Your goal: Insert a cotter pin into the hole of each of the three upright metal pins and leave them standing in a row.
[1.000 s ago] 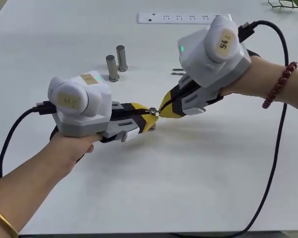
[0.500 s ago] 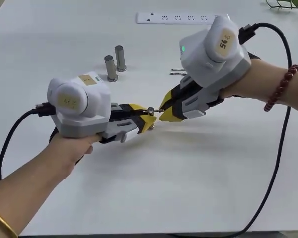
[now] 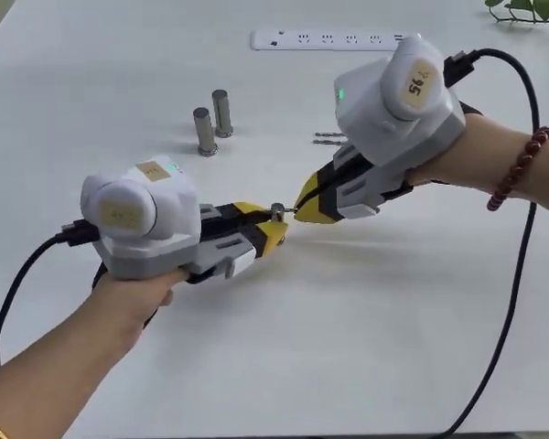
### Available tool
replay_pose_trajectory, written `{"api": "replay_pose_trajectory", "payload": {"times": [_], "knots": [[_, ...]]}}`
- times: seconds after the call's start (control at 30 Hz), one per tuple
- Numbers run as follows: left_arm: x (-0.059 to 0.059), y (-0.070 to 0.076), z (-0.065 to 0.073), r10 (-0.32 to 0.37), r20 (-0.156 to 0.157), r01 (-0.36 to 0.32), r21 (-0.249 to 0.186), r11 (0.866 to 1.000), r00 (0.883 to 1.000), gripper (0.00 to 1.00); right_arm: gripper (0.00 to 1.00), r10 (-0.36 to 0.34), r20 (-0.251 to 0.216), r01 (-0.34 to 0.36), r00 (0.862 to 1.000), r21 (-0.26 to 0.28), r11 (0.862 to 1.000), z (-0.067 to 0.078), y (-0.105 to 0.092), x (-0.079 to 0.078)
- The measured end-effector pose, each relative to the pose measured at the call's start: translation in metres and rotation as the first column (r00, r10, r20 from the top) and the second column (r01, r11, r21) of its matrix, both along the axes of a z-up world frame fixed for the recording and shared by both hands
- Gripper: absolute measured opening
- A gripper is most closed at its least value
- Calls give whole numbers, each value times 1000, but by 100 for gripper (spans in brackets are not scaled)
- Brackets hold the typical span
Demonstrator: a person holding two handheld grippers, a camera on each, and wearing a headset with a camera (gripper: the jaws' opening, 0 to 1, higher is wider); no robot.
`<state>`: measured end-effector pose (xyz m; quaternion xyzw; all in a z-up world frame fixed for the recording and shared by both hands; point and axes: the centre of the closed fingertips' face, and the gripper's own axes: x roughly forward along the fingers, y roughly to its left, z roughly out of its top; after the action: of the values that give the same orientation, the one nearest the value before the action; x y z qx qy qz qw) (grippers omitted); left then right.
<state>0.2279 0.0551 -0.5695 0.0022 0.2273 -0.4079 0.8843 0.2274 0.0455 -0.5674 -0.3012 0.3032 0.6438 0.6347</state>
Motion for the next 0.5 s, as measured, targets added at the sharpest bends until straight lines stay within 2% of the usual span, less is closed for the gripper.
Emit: {"api": "replay_pose_trajectory", "payload": {"times": [0.17,0.5], "knots": [[3,1,-1,55,-13,-55,-43,998,998,9,0,-4,-2,4,1000,0,1000,1,1,-1],[4,0,-4,91,-22,-92,-53,994,996,9,0,-15,-15,15,1000,13,1000,2,4,-2]]}}
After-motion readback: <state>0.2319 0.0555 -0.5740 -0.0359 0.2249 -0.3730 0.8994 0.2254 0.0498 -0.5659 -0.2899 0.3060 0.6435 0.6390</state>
